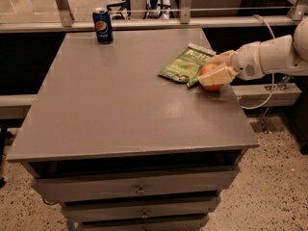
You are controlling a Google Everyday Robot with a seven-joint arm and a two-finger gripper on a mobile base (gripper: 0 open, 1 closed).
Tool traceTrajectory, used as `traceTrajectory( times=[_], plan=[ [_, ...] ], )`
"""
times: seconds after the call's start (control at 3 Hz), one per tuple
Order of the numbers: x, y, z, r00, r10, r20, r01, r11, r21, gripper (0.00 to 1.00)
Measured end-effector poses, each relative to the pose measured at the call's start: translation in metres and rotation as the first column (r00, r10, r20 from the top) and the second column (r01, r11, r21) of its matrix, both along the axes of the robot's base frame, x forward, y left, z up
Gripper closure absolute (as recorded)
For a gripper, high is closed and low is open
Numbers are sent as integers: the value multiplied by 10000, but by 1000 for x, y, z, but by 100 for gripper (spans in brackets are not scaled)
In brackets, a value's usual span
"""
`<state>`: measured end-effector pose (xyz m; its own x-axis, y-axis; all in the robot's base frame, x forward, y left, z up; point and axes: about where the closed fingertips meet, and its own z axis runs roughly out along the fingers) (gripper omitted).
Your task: Move apple near green jalapeno chip bag
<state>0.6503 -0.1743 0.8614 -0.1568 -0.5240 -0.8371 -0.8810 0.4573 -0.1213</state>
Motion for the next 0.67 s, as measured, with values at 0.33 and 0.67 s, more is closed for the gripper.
traceTrajectory(
  times=[0.33, 0.67],
  plan=[
    [-4, 8, 0, 9999, 106, -95, -105, 9998, 159, 7],
    [-12, 13, 13, 9998, 168, 64, -171, 9989, 445, 0]
  ],
)
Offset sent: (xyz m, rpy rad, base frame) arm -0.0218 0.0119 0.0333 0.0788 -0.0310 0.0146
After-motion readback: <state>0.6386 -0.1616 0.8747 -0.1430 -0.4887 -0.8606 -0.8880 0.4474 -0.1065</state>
